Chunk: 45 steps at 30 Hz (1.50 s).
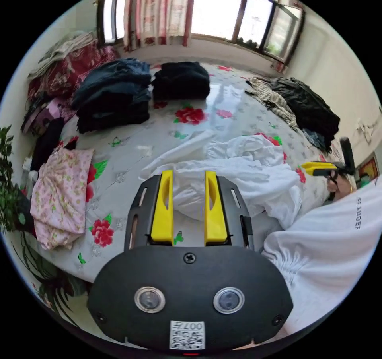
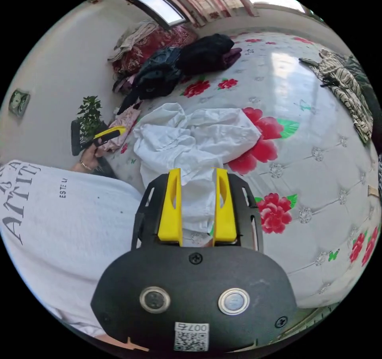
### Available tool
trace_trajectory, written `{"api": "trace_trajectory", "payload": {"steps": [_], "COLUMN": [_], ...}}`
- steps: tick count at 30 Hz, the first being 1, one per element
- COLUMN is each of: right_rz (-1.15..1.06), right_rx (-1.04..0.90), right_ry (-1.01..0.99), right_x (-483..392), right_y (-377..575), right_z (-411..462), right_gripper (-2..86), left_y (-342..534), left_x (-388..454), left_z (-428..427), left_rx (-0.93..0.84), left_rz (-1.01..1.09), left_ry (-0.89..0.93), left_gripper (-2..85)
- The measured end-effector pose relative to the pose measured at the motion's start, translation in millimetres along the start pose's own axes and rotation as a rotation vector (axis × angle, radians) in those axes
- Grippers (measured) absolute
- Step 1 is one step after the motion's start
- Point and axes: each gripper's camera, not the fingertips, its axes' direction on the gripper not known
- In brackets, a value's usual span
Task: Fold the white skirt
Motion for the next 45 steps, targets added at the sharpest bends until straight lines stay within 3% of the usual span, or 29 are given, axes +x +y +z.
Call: {"api": "trace_trajectory", "payload": {"steps": [6,8,9,11,14,22,27,29,33,36,42,45], "right_rz": [0.020,0.016,0.001,-0.041,-0.073,-0.271,-0.502,-0.470,-0.251,-0.115,-0.027,0.039], "right_rx": [-0.190,-0.277,-0.239,-0.261,-0.187,0.352,0.347,0.268,-0.007,-0.088,-0.193,-0.160], "right_ry": [-0.013,-0.023,0.026,0.066,0.075,0.105,0.027,0.048,0.098,0.167,0.269,0.162], "right_x": [20,14,4,-9,-14,-69,-115,-111,-60,-25,13,38], "right_y": [-10,-5,-1,0,-8,-31,18,30,43,49,47,41], "right_z": [53,80,79,75,34,-209,-288,-283,-208,-154,-122,-120], "right_gripper": [9.2,7.3,4.5,1.9,0.4,-0.1,0.9,2.2,6.2,9.0,10.9,10.5], "left_y": [-51,-56,-56,-54,-69,-75,-8,12,52,84,106,99], "left_x": [100,119,124,120,81,-46,-83,-92,-100,-97,-99,-108], "left_z": [39,81,104,107,58,-166,-256,-253,-176,-117,-105,-105], "left_rx": [-0.010,-0.180,-0.283,-0.297,-0.154,0.381,0.551,0.500,0.153,-0.060,-0.156,-0.168], "left_rz": [0.351,0.403,0.409,0.385,0.242,-0.061,-0.109,-0.108,-0.156,-0.246,-0.341,-0.381], "left_ry": [0.264,0.262,0.215,0.130,0.215,0.291,0.274,0.293,0.422,0.467,0.390,0.394], "left_gripper": [13.9,11.3,4.1,-0.1,-0.8,-1.0,-1.0,-1.0,-0.8,-0.2,8.7,11.2]}}
